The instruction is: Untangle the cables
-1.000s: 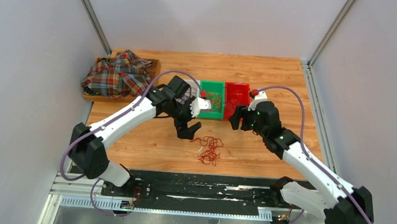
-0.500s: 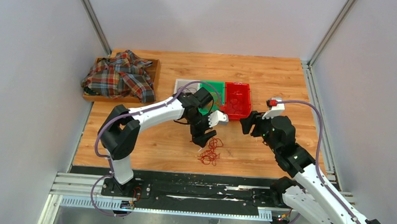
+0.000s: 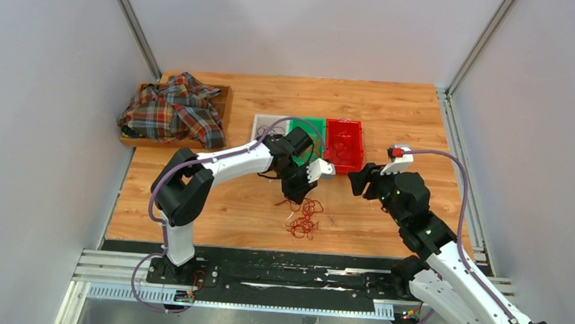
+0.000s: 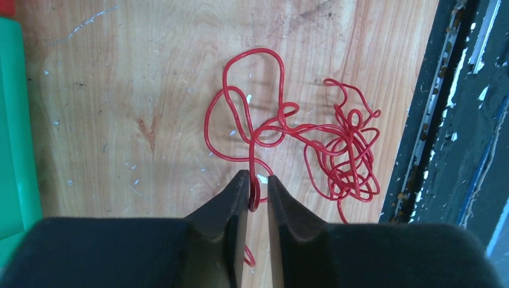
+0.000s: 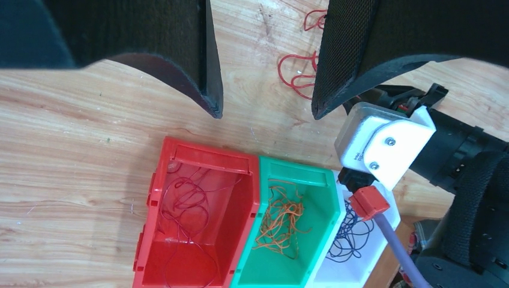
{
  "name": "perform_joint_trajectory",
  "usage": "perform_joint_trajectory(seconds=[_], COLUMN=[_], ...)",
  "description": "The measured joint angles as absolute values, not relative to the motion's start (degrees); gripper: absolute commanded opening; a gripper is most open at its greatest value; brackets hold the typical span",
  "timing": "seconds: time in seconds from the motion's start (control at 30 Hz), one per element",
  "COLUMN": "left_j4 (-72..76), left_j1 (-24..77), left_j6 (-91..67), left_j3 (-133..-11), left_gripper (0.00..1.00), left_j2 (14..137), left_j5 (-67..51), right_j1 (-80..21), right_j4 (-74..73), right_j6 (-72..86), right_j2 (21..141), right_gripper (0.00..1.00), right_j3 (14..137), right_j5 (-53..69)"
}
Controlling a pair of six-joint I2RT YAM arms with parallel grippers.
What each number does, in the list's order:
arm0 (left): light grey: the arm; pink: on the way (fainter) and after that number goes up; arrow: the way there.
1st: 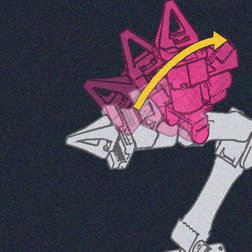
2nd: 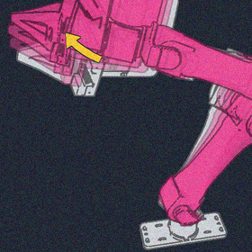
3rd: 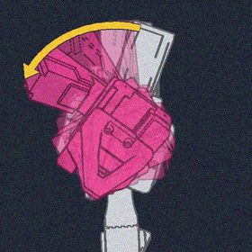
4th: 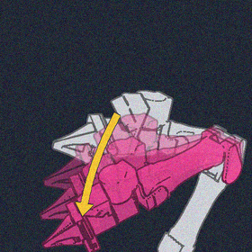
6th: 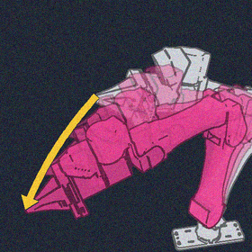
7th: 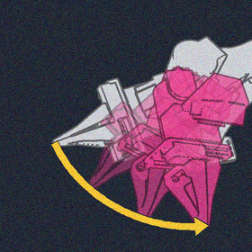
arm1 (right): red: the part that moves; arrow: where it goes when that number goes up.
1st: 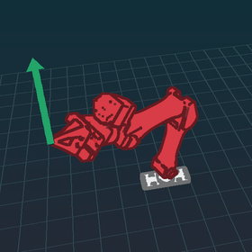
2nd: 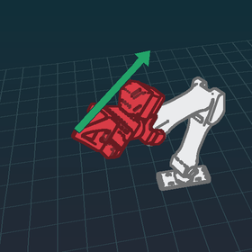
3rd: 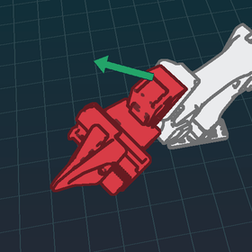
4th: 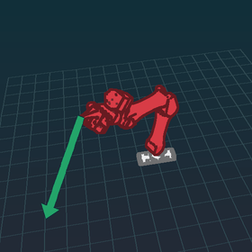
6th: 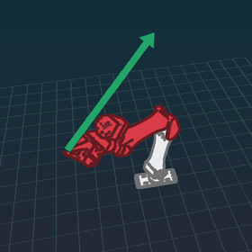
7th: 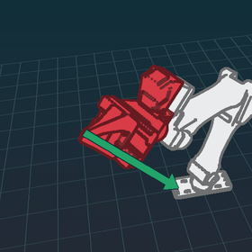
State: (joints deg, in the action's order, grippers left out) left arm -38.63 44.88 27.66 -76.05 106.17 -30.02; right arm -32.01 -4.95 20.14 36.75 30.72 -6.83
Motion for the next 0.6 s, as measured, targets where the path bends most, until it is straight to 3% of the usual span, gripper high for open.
perform_joint_trajectory(seconds=[0.1,0.3,0.43,0.6], left_j4=[-38.30,-42.22,-48.71,-55.59], left_j1=[44.88,44.64,43.18,40.71], left_j6=[27.38,27.20,27.24,27.46], left_j3=[-76.03,-77.08,-83.90,-93.25], left_gripper=[0.01,0.01,0.01,0.01], left_j2=[106.10,102.54,97.43,88.53], left_j5=[-30.33,-28.75,-27.24,-25.06], right_j1=[-32.01,-32.01,-32.01,-32.23], right_j4=[-4.03,-1.43,3.88,14.00], right_j6=[20.14,20.60,21.15,21.41], right_j2=[35.48,34.79,35.38,38.65], right_gripper=[0.55,0.61,0.69,0.72], right_j3=[30.30,29.17,26.79,24.03], right_j5=[-6.22,-3.64,0.73,10.11])
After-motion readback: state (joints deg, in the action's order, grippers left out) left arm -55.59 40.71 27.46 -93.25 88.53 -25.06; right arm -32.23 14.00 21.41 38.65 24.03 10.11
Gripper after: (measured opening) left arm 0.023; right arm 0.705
